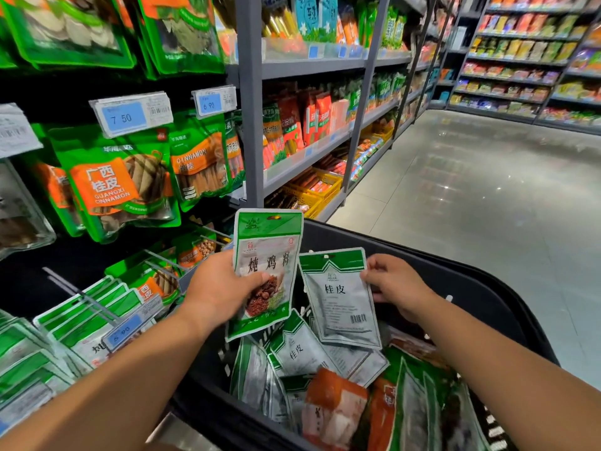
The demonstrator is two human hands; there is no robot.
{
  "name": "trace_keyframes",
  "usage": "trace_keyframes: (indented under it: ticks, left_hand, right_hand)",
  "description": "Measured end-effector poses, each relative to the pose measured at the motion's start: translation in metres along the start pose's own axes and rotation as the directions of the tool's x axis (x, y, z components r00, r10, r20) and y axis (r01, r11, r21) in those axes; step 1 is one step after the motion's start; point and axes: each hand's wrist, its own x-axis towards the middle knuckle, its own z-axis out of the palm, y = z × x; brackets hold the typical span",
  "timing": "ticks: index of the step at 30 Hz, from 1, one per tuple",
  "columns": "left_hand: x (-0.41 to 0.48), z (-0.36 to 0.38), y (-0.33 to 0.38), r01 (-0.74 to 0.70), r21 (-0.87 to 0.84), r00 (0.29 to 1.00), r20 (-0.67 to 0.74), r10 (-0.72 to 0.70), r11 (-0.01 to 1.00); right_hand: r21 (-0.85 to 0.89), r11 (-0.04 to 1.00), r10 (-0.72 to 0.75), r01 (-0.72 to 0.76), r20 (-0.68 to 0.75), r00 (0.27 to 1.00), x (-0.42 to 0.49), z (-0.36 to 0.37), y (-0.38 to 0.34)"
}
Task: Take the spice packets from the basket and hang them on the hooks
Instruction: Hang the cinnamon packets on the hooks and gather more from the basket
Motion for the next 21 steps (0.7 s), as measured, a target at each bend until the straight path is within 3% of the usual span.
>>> trace_keyframes:
  ticks: [4, 8, 18, 21]
  left_hand:
    - [0.0, 0.0, 0.0, 0.004, -0.052, 0.999, -0.045, -0.006, 0.999]
    - [-0.004, 0.001, 0.0, -0.017, -0.14, 1.0, -0.023, 0.014, 0.99]
    - [-0.016, 0.013, 0.014, 0.074, -0.448, 0.99, 0.138, -0.013, 0.891]
    - [-0.017, 0.019, 0.017, 0.083, -0.472, 0.979, 0.204, 0.017, 0.878]
  right_hand:
    - [0.25, 0.966, -0.054, 0.071, -0.076, 0.996, -0.016, -0.023, -0.026]
    - [0.429, 0.9, -0.071, 0.084, -0.046, 0.996, -0.023, -0.03, -0.044]
    - [0.516, 0.856, -0.041, 0.018, 0.033, 0.999, -0.02, 0.023, -0.059]
    - [0.494, 0.868, -0.059, 0.039, 0.024, 0.998, -0.022, 0.042, -0.063]
